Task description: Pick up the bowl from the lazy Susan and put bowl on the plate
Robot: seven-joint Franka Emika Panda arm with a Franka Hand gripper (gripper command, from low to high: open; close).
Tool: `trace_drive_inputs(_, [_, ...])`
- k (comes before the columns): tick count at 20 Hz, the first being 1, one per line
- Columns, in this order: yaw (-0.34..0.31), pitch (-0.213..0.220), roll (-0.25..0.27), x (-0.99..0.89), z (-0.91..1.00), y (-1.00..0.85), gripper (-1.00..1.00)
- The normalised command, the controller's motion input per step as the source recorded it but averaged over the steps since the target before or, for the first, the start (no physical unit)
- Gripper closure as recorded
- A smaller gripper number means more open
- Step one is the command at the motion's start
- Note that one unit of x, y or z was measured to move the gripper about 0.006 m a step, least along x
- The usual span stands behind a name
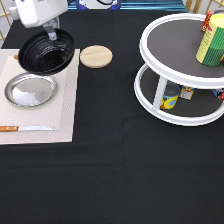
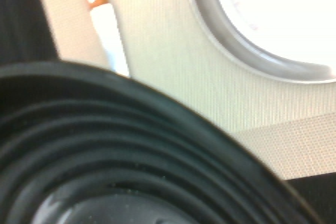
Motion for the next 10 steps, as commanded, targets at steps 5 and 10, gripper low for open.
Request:
trace_drive_inputs(5, [-0.155,0.007,-0.097,-0.47,-0.37,-0.39,1.0])
trace_drive_inputs(10, [-0.076,0.085,-0.135,-0.4,-0.53,-0.21,1.0])
